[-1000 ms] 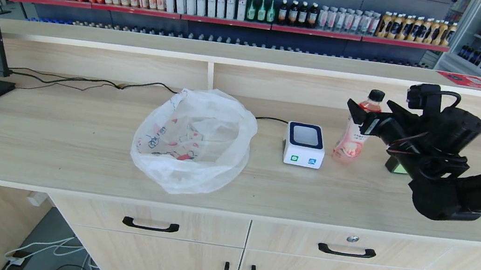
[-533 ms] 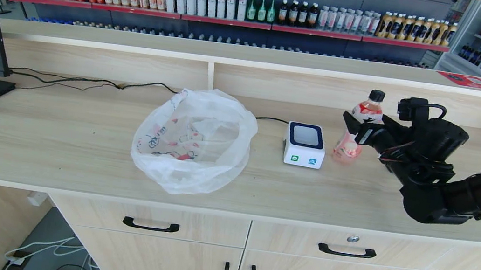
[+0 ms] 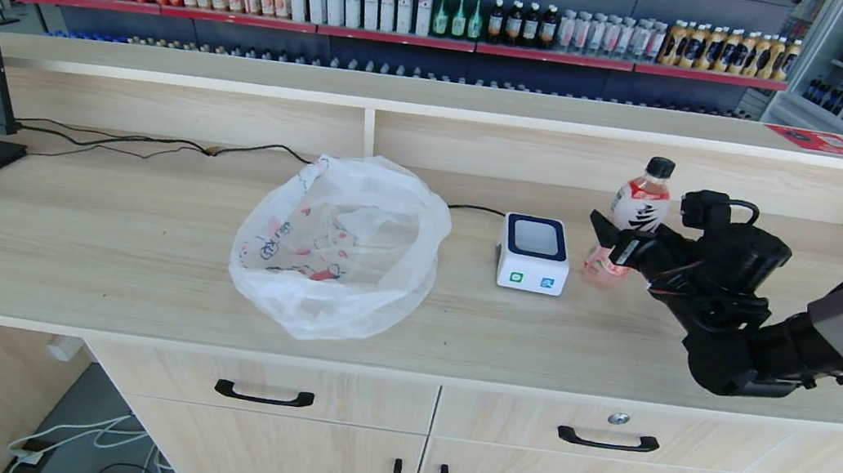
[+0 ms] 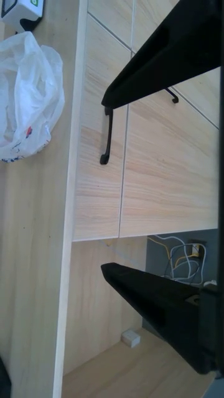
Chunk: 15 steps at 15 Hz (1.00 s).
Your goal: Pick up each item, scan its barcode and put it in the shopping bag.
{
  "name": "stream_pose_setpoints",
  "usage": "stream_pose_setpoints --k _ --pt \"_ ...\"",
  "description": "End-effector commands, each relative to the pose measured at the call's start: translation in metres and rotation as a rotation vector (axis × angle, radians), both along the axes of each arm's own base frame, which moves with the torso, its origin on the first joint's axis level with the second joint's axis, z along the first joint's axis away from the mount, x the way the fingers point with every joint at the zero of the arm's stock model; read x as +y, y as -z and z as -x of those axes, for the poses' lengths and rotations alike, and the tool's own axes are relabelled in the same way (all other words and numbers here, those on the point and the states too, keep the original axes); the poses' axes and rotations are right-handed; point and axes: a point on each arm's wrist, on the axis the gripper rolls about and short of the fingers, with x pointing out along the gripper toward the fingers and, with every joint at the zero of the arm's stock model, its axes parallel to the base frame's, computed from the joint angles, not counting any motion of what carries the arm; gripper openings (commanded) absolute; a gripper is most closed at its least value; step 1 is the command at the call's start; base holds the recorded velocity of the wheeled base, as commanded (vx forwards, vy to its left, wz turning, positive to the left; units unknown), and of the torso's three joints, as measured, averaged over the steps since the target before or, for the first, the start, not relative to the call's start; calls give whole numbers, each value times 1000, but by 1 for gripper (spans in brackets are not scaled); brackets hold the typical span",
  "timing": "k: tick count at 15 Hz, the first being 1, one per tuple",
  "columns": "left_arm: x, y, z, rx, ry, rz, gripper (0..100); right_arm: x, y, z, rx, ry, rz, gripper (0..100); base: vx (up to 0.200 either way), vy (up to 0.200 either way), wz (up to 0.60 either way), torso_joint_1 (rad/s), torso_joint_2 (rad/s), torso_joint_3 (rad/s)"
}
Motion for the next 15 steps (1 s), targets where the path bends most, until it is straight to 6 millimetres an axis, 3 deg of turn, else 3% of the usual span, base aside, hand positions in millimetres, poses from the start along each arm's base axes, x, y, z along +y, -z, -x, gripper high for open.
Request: stream_pose_setpoints --k 1,11,12,15 --pt "0 0 0 0 0 0 100 -1 4 -11 -16 0 -10 100 0 0 0 0 0 0" --pt "0 0 0 1 0 5 100 -6 24 -32 -8 6 -7 100 0 0 0 0 0 0" --pt "0 0 0 1 0 5 100 -6 24 -32 -8 6 -7 0 0 0 0 0 0 0" --pt "0 0 0 1 0 5 100 -6 23 -32 -13 6 -8 0 0 0 0 0 0 0"
